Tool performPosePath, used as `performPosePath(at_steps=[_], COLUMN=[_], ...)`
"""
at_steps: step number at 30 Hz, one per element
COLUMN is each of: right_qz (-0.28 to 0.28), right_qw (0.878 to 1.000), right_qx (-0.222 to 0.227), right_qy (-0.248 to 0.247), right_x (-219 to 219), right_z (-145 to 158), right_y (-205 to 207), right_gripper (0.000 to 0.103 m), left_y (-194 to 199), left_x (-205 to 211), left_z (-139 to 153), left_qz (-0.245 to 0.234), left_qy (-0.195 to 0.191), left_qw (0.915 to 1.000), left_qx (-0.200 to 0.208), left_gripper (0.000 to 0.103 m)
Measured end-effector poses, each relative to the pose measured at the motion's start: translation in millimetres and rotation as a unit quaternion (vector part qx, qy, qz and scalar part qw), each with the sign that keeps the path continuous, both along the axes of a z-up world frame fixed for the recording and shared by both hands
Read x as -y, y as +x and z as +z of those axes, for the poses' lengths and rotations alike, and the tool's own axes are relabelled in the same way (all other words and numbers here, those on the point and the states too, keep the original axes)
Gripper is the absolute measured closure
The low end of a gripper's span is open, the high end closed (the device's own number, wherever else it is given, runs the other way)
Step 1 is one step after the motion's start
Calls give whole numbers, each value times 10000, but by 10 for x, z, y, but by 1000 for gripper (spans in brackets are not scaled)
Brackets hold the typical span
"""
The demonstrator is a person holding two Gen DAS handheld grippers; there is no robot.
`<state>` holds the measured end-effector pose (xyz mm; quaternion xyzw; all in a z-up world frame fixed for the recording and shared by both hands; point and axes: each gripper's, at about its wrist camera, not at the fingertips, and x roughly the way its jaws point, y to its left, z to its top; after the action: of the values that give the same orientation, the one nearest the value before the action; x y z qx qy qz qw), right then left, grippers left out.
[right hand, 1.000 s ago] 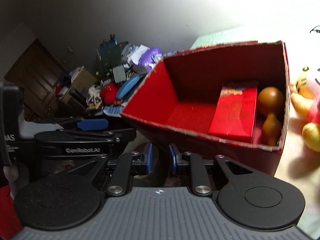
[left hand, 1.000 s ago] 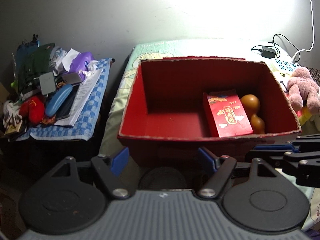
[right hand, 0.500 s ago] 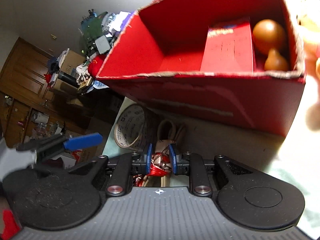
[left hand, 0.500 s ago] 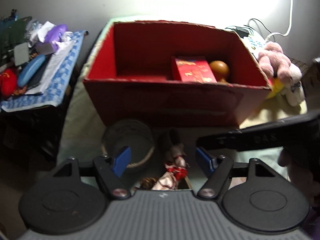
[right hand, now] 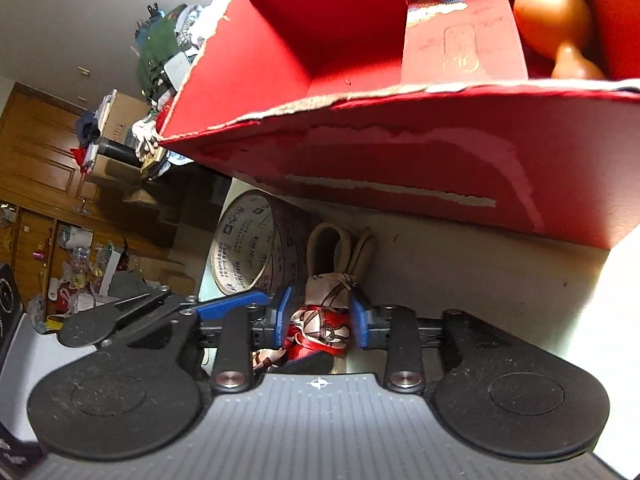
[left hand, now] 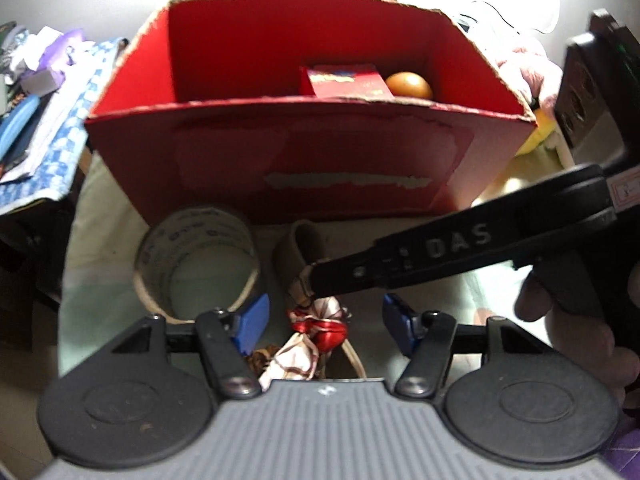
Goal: Organize objects
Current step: 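Reach the right gripper down to the red-ribboned ornament on the table, then close the right gripper on the red-ribboned wooden ornament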
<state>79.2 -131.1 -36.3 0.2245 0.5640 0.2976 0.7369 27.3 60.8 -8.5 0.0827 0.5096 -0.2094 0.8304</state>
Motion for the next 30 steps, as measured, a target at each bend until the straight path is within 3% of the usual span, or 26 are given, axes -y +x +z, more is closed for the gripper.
performPosePath(at_steps=[5, 12, 17, 30], right_qz=[41, -81, -164, -558], right_qw=[9998, 9992, 9991, 9983], right_qx=[-89, -269, -326, -65], right_qy=[-166, -290, -196, -142], right_x=[-73, -41, 41, 555], right_z=[-59, -149, -161, 143], right_y=[22, 29, 20, -175], right_gripper=[66, 66, 77, 79], left_y=[60, 104, 112, -79], left_x=[32, 39, 51, 361], left_z=[-184, -326, -359, -14], left_qz=[-110, -165, -249, -1053], left_qy=[19, -9, -15, -309], left_qw=[9996, 9991, 9988, 9937], left_qx=[-250, -392, -420, -231], left_gripper=[49, 52, 54, 57])
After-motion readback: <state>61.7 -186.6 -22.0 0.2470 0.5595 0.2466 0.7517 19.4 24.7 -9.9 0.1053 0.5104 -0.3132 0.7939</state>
